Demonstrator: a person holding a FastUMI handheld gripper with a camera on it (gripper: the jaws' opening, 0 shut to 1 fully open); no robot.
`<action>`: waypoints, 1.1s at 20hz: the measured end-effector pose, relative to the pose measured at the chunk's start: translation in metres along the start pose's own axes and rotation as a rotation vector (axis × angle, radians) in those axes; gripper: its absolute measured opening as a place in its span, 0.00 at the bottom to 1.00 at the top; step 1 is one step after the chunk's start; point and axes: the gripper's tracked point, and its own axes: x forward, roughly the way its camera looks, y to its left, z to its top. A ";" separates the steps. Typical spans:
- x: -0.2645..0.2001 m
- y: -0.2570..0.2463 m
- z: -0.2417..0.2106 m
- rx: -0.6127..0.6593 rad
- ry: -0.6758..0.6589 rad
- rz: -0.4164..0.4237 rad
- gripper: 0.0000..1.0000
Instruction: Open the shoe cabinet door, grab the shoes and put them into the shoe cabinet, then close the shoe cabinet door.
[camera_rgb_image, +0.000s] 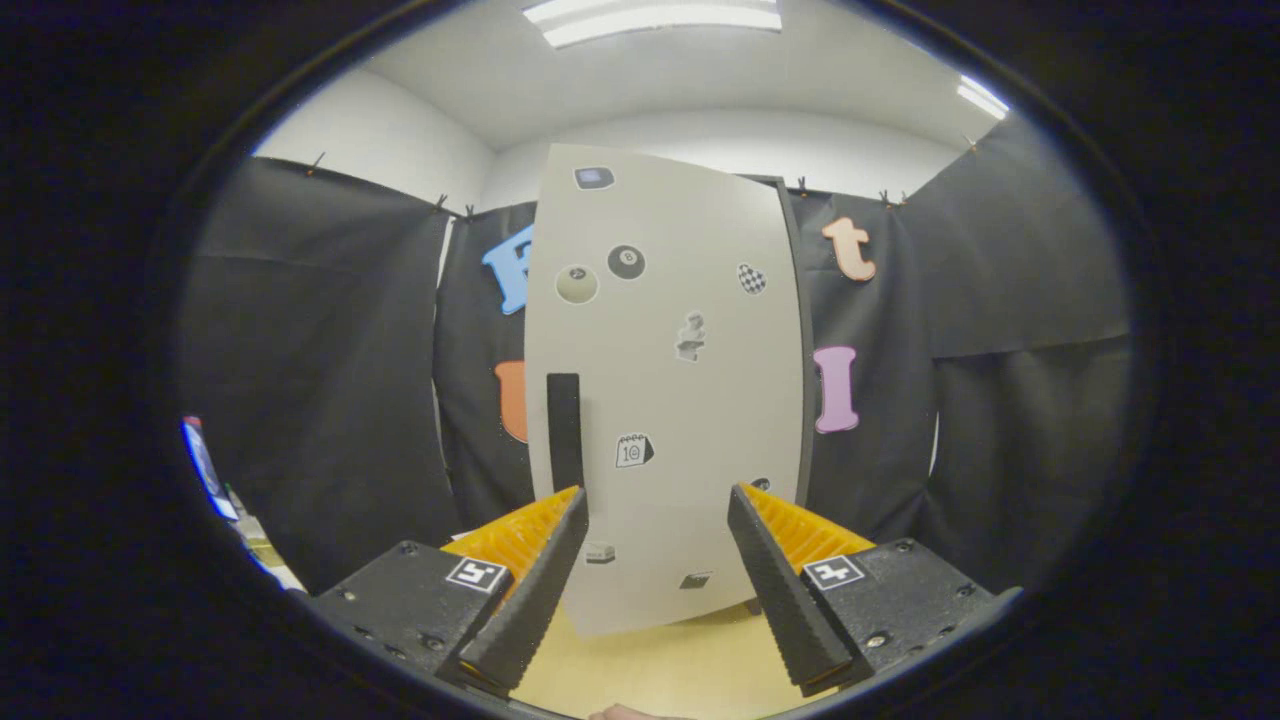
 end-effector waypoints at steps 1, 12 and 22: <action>-0.006 -0.002 0.000 -0.002 -0.024 -0.009 0.93; -0.063 0.040 -0.046 0.014 -0.116 0.009 0.93; -0.080 0.021 -0.053 0.055 -0.115 -0.028 0.93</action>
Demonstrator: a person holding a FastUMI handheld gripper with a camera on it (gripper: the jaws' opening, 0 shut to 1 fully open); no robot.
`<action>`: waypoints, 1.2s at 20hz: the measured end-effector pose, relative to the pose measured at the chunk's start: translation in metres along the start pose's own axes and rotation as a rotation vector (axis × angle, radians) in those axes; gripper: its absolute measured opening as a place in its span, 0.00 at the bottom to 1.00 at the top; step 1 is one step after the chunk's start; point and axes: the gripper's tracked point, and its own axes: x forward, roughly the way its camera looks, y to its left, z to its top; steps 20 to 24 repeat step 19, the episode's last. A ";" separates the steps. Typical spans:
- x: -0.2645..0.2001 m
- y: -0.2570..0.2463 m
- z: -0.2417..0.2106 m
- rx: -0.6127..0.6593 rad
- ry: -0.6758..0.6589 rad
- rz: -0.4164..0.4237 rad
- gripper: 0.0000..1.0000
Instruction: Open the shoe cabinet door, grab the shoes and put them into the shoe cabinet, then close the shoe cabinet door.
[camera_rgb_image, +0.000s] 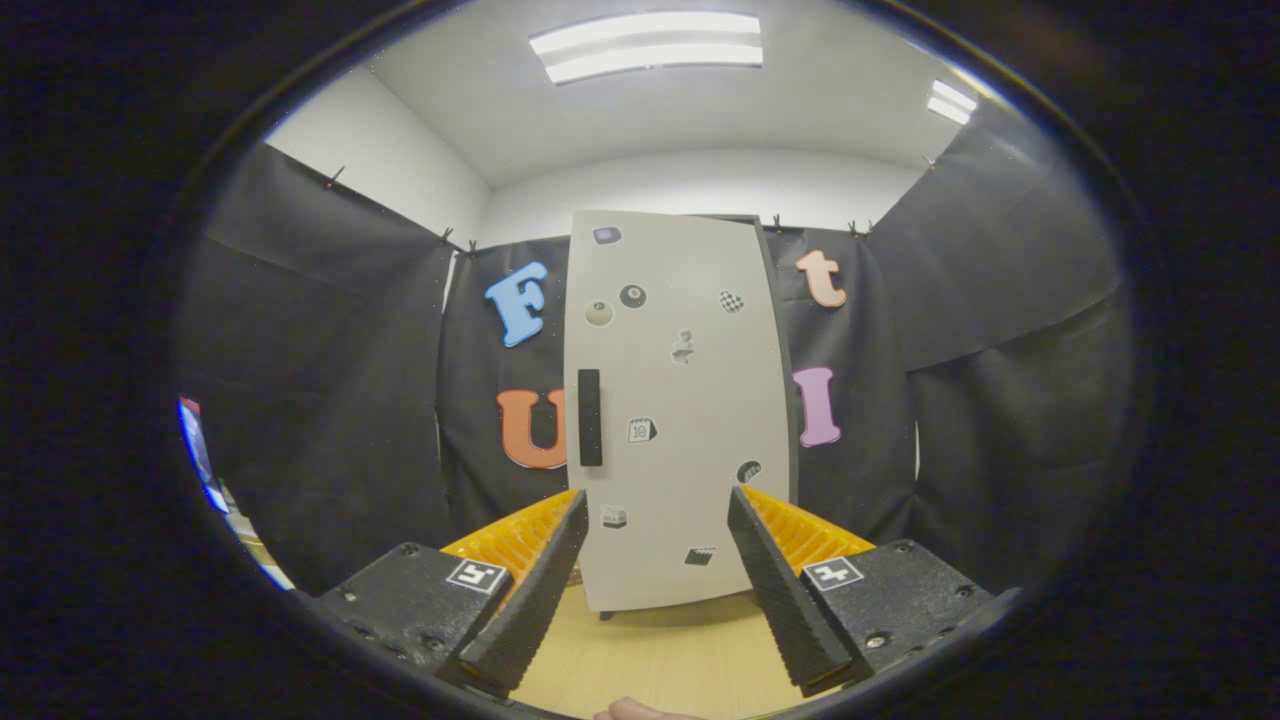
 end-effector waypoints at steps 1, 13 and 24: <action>-0.001 0.002 -0.001 0.001 0.003 0.008 0.93; 0.001 0.011 -0.014 -0.063 0.021 0.047 0.93; 0.003 0.018 -0.015 -0.065 0.025 0.076 0.93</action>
